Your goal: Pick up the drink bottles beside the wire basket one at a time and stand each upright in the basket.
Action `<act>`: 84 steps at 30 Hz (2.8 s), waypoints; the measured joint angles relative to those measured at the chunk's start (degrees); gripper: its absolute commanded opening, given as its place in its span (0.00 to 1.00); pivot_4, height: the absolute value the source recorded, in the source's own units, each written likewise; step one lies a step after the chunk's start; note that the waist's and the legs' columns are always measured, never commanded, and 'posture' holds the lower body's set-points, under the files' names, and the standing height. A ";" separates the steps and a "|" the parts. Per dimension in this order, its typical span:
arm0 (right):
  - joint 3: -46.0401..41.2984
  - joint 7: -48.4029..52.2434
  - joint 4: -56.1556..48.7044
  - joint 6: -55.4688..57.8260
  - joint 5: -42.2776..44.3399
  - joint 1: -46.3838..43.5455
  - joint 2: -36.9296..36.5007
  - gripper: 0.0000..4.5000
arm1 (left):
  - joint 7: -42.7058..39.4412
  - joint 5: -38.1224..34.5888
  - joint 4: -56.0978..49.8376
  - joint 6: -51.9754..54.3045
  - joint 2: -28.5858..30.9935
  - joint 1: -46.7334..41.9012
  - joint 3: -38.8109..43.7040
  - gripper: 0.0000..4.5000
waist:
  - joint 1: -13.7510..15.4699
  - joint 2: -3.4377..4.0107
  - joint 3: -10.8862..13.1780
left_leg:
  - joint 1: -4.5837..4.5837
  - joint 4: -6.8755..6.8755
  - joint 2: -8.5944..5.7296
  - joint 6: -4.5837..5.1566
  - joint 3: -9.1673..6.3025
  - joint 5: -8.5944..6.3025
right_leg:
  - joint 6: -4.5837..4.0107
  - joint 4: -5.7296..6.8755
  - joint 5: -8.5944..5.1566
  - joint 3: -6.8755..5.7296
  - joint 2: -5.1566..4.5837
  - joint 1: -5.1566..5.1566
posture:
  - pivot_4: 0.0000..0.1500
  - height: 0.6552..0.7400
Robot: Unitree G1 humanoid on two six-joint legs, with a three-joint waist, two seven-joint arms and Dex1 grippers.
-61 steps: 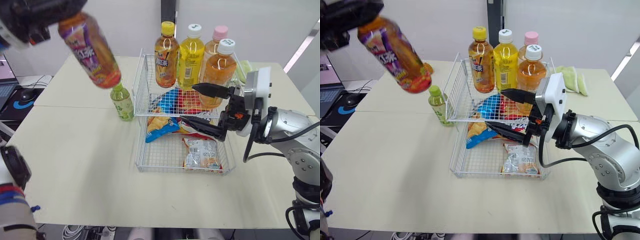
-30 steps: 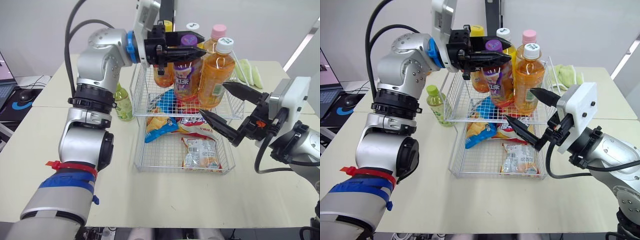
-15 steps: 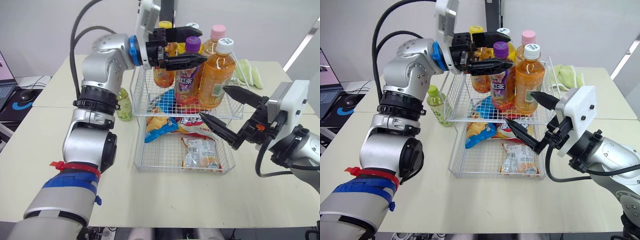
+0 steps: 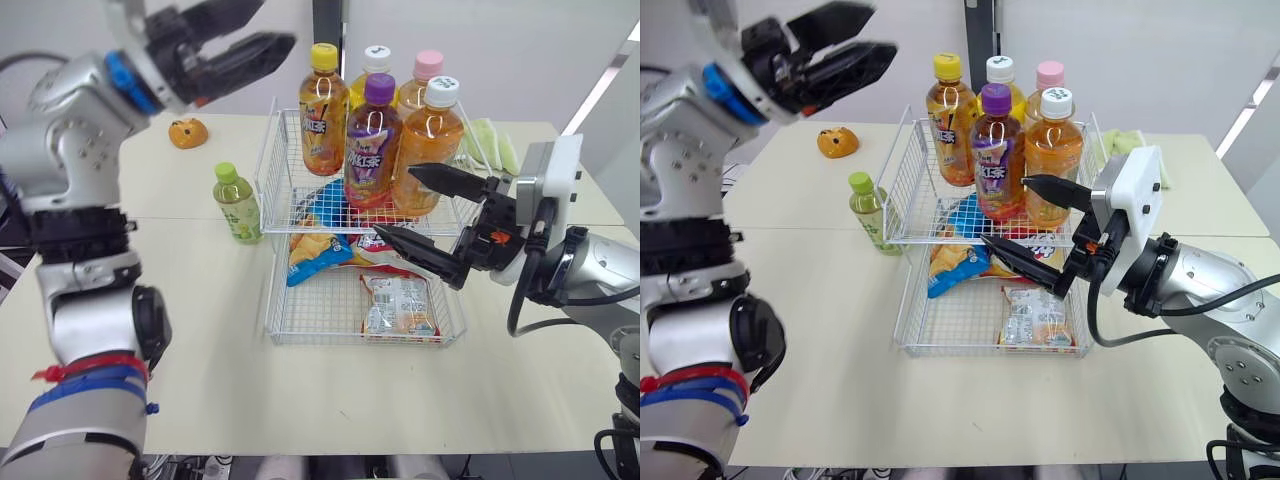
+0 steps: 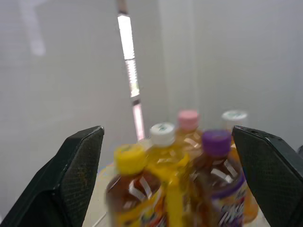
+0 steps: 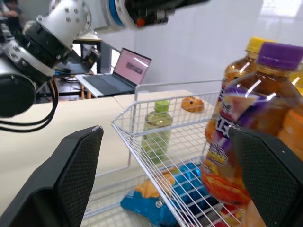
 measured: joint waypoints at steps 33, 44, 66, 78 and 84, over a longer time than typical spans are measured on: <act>6.01 11.01 8.43 -2.31 -8.94 -7.72 9.57 1.00 | 26.96 4.05 -15.78 -5.54 -9.23 33.66 0.75 0.99 | 1.61 -0.06 -0.11 | 0.14 0.01 -0.02 -0.02 0.00 0.01 | -0.04 0.19 0.05 -0.06 -0.05 0.08 | 1.00 1.00; 3.48 6.00 4.06 0.76 -8.59 -5.91 7.42 1.00 | 26.78 11.85 3.11 -13.41 -9.30 20.62 -5.78 0.99 | 0.82 -0.07 -0.11 | 0.09 -0.01 -0.01 -0.03 0.00 0.01 | -0.04 0.15 0.05 -0.06 -0.04 0.03 | 1.00 1.00; 2.90 2.92 1.34 1.99 -6.91 -5.17 6.80 1.00 | 24.55 14.24 12.82 -19.10 -10.35 15.83 -6.38 0.34 | 0.62 -0.07 -0.11 | 0.04 0.01 -0.01 -0.03 -0.01 0.02 | -0.04 0.14 0.05 -0.06 -0.05 0.01 | 1.00 1.00; 2.90 2.96 1.24 1.96 -6.83 -4.44 6.24 1.00 | 14.75 9.98 15.05 -16.03 -4.68 15.49 -4.89 0.30 | 0.30 -0.08 -0.11 | -0.04 -0.01 0.00 -0.04 -0.01 0.02 | -0.04 0.16 0.05 -0.06 -0.04 -0.12 | 1.00 1.00; 2.89 3.24 1.30 1.78 -6.45 -4.35 6.56 1.00 | -0.54 5.13 18.86 -8.77 6.69 7.19 -4.64 0.30 | 0.35 -0.18 -0.04 | -0.20 0.02 -0.01 -0.05 -0.03 0.03 | -0.04 0.06 0.05 -0.10 -0.04 -0.20 | 1.00 1.00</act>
